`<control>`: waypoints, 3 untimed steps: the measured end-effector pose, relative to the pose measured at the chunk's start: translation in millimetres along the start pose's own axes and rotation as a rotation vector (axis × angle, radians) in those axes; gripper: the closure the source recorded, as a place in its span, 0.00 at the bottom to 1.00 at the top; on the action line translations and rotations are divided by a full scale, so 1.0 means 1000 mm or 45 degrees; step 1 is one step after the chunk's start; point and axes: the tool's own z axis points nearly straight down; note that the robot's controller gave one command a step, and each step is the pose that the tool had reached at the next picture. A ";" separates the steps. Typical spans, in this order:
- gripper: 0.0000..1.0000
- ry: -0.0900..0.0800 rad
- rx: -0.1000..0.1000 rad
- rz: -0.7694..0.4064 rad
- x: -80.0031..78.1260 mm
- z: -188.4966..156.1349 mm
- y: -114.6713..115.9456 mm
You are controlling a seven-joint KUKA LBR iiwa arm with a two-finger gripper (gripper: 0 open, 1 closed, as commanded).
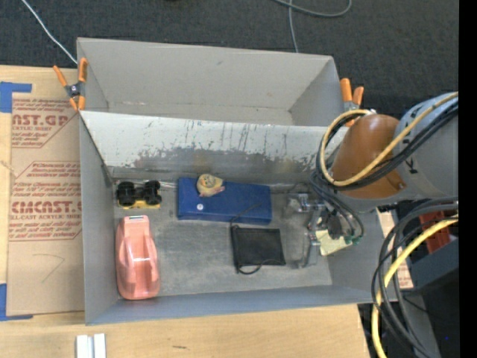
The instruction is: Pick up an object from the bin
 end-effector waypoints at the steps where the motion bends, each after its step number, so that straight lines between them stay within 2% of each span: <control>1: 0.00 -0.003 -0.002 0.165 -0.031 0.000 0.062; 2: 0.00 0.002 0.001 -0.035 -0.004 -0.015 0.118; 3: 1.00 -0.004 -0.001 0.137 -0.003 0.000 0.134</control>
Offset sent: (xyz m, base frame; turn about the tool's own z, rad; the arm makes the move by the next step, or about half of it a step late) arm 0.0025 0.1171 0.0157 -0.0248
